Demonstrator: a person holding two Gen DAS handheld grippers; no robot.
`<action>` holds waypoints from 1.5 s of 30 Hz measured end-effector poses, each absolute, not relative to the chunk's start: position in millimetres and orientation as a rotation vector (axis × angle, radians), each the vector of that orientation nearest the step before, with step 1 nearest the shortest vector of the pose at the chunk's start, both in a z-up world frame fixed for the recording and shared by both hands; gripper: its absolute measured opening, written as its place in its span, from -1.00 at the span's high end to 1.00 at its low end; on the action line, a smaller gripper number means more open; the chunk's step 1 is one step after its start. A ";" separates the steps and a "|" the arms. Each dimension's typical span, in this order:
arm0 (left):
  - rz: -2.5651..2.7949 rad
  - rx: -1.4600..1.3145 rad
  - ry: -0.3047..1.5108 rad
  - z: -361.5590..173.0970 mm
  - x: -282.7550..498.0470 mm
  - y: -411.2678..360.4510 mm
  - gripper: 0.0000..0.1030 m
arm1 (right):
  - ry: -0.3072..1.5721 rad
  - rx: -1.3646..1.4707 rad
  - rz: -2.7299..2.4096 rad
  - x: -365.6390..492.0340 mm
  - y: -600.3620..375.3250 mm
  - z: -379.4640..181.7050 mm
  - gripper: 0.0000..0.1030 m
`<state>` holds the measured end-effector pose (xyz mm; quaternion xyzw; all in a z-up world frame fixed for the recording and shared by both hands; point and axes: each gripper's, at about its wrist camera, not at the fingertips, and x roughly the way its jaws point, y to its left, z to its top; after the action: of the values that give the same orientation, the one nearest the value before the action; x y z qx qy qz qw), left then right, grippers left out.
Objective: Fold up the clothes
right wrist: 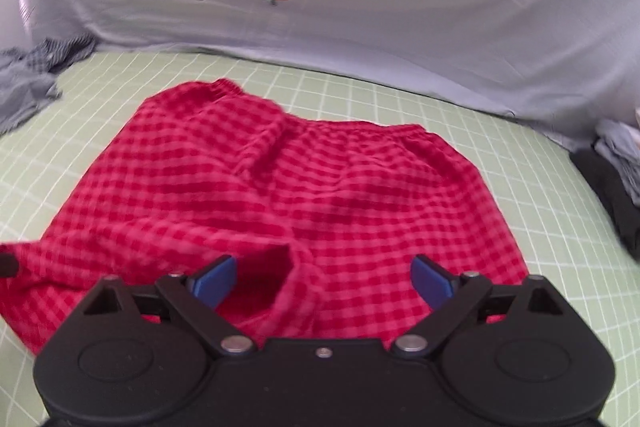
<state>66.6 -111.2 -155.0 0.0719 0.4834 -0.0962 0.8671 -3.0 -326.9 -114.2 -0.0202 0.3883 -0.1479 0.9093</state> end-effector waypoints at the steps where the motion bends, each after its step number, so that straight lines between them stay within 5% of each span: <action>1: -0.210 0.157 1.011 -154.8 66.2 -111.4 -0.50 | 0.795 -0.050 -0.304 -3.7 -324.0 -112.9 -0.80; 11: -0.360 0.175 1.030 -149.6 60.7 -116.0 0.12 | 0.730 -0.136 -0.295 -10.3 -295.5 -99.8 -0.72; 18: -0.515 0.232 1.022 -148.2 68.9 -116.7 0.43 | 0.768 -0.118 -0.268 -21.5 -269.8 -103.8 0.17; 21: -0.575 0.248 1.028 -151.0 75.8 -116.5 0.62 | 0.792 -0.108 -0.232 -19.6 -256.5 -110.9 0.36; 41: -0.706 0.274 1.068 -165.6 106.4 -120.6 0.69 | 1.013 0.008 -0.422 25.7 -290.3 -152.6 0.33; 44: -0.724 0.287 1.068 -165.4 104.9 -123.0 0.69 | 1.032 0.037 -0.404 26.9 -294.4 -156.5 0.48; 45: -0.730 0.289 1.068 -165.0 103.8 -123.4 0.69 | 1.038 0.046 -0.398 27.3 -295.8 -157.8 0.73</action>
<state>103.8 -123.4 -165.0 0.1344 0.4957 -0.3390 0.7882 27.3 -295.8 -157.8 0.0220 0.4928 -0.1889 0.8491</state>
